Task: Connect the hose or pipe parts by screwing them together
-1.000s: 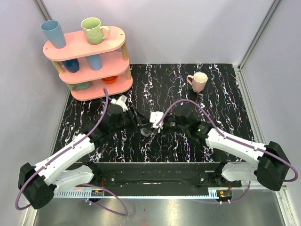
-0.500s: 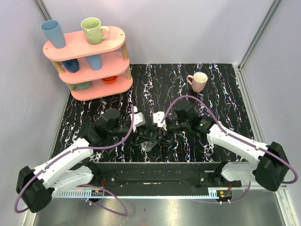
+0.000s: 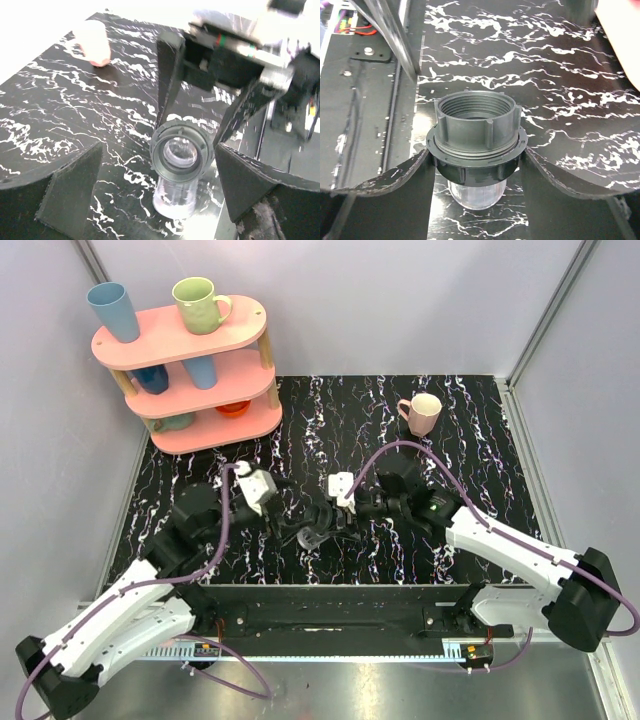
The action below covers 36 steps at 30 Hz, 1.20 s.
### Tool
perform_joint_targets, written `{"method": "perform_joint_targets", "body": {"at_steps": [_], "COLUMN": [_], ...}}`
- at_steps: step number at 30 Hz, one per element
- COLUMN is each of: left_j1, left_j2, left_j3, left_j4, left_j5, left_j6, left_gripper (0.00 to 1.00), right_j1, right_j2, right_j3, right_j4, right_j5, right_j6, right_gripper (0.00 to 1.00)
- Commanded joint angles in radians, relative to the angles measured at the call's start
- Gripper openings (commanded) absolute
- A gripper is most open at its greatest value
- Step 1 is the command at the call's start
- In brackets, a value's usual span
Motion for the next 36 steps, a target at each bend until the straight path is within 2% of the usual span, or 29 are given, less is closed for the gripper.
{"method": "perform_joint_targets", "body": {"at_steps": [1,3,4,6,7,10,14,18,25,36], "left_j1": [0.003,0.003,0.003,0.003,0.005,0.008,0.008,0.008,0.008,0.002], "left_j2": [-0.057,-0.045,-0.038,-0.01,-0.001,0.041,0.129,0.208,0.231,0.286], "left_j3": [0.024,0.052,0.07,0.087,0.094,0.114,0.194,0.228,0.217,0.18], "left_j4": [0.043,-0.007,-0.023,-0.076,-0.097,-0.148,-0.287,-0.307,-0.303,-0.286], "left_j5": [-0.251,-0.343,-0.374,-0.464,-0.509,-0.506,-0.48,-0.384,-0.364,-0.308], "left_j6": [-0.32,-0.409,-0.531,-0.671,-0.842,-1.089,-1.287,-1.364,-1.413,-1.397], "left_gripper": [0.99,0.99,0.99,0.97,0.96,0.96,0.97,0.97,0.97,0.77], "right_j1": [0.008,0.008,0.011,0.016,0.019,0.033,0.049,0.071,0.091,0.094], "right_j2": [-0.02,-0.023,-0.026,-0.04,-0.043,-0.057,-0.045,-0.034,-0.014,0.003], "right_j3": [0.02,0.012,-0.001,-0.02,-0.035,-0.061,-0.063,-0.064,-0.065,-0.042], "right_j4": [0.111,0.16,0.195,0.261,0.276,0.326,0.313,0.293,0.295,0.278], "right_j5": [0.124,0.165,0.182,0.235,0.248,0.282,0.319,0.355,0.374,0.351], "right_j6": [-0.002,0.006,0.009,0.013,0.01,-0.008,-0.045,-0.068,-0.079,-0.065], "right_gripper": [0.0,0.0,0.0,0.0,0.0,0.0,0.0,0.0,0.0,0.0]}}
